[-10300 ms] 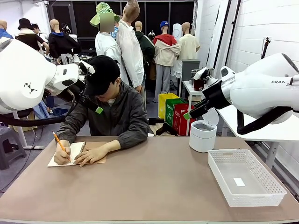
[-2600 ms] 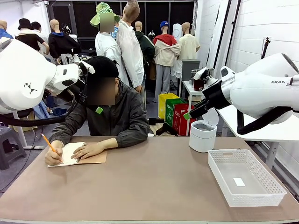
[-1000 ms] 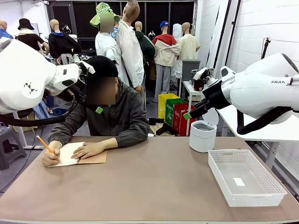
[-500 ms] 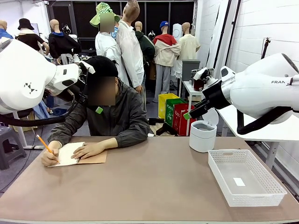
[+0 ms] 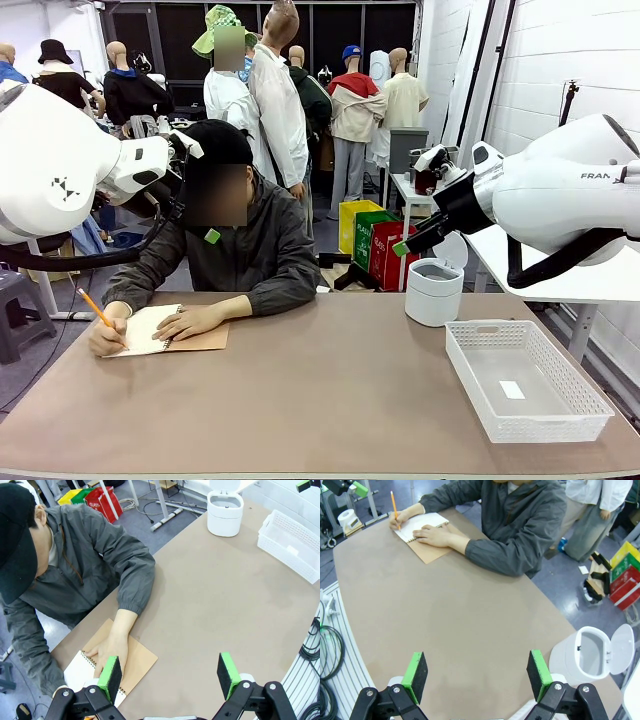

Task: Sort the paper based on its condition.
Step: If a person hands you a paper, place it in the Organizing basket , and if it's crumpled, put it in the Trash can.

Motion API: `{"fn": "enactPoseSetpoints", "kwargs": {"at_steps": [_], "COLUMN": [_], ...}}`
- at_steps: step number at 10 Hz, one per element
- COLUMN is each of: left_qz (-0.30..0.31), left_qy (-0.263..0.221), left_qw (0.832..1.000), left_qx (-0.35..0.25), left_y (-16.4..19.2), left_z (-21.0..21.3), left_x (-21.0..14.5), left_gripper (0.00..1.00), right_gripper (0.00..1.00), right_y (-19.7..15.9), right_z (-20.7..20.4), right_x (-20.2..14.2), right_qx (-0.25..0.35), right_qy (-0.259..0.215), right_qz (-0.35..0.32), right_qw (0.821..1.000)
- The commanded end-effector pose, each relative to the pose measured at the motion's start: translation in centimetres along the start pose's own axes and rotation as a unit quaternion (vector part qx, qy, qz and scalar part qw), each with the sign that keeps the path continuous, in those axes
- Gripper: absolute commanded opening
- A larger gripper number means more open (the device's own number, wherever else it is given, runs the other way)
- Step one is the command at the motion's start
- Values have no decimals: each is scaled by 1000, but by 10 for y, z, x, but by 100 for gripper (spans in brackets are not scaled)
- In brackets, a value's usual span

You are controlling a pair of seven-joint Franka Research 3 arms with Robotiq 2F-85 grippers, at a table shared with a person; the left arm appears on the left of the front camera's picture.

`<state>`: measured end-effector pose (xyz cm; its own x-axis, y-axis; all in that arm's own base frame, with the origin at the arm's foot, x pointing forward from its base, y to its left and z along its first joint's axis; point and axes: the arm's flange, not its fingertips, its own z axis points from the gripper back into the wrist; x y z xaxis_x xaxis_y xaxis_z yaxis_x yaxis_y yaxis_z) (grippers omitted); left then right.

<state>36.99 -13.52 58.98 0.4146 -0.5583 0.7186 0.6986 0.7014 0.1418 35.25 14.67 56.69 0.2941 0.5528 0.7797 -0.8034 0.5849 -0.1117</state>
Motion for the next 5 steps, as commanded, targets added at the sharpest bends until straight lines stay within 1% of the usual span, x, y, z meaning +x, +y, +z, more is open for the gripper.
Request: {"fn": "enactPoseSetpoints", "kwargs": {"at_steps": [1, 5], "left_qz": [7, 7], "left_qy": [2, 2], "left_qw": [1000, 1000], "left_qx": [4, 4], "left_y": [0, 0], "left_z": [0, 0], "left_x": [0, 0], "left_gripper": [100, 100], "right_gripper": [100, 100], "right_y": [0, 0], "right_z": [0, 0], "right_x": [0, 0], "right_qx": [4, 4], "right_qy": [0, 0], "right_qz": [0, 0], "right_qw": [1000, 1000]}}
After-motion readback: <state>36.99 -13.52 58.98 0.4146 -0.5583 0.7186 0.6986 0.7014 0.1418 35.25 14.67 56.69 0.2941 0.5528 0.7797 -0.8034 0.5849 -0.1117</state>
